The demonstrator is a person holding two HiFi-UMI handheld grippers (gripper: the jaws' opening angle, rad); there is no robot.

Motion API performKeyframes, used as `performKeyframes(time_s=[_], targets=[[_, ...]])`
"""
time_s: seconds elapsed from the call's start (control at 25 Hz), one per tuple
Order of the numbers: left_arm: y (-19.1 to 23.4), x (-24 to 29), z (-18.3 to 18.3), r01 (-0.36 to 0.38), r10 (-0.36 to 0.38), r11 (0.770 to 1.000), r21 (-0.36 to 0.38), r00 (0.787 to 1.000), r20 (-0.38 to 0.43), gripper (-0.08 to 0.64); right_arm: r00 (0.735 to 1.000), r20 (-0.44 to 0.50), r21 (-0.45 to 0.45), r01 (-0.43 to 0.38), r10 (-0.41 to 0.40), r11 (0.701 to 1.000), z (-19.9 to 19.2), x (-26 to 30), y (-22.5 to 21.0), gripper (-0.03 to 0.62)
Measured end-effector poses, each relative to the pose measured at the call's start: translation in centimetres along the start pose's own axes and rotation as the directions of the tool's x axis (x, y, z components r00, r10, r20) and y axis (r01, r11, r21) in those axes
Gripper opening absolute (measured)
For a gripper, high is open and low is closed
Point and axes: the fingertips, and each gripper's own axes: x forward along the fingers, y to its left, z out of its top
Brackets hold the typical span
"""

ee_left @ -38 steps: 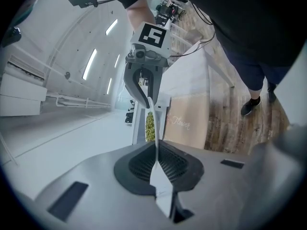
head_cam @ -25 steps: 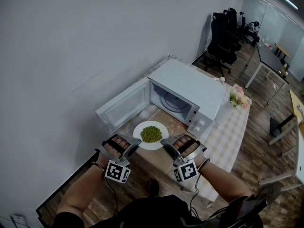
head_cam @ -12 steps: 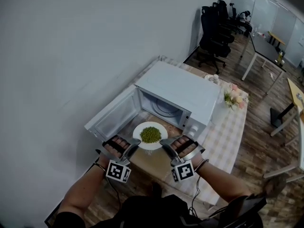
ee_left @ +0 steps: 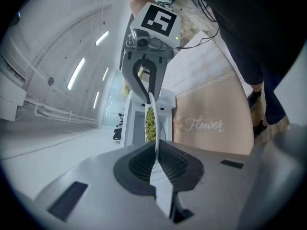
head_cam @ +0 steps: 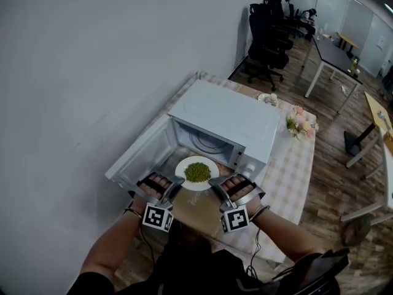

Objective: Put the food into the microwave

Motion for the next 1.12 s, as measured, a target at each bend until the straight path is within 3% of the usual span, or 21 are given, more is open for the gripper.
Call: performKeyframes(time_s=[0.44,0.72,1.12], targets=[[0.0,4.2,-4.0,0.044,-0.048,0.998,0.04,0.992,0.114,0.021,0.985,-0.169,0.086,-0.026,0.04,0.996,-1.0,4.8,0.1,0.02],[-0.7,7.5,-5.0,0.068,-0.081,0.995,0.073,0.978,0.19,0.021,0.956,-0.284,0.155,-0.023,0.067,0.988,-2.7,7.3,1.6,0.02],[-3.1,13.4,-6.5,0.134,-0.138,0.99,0.035,0.975,0.176,0.023,0.905,-0.41,0.222,-0.025,0.116,0.975,-6.0,11.4,4.1,0.021]])
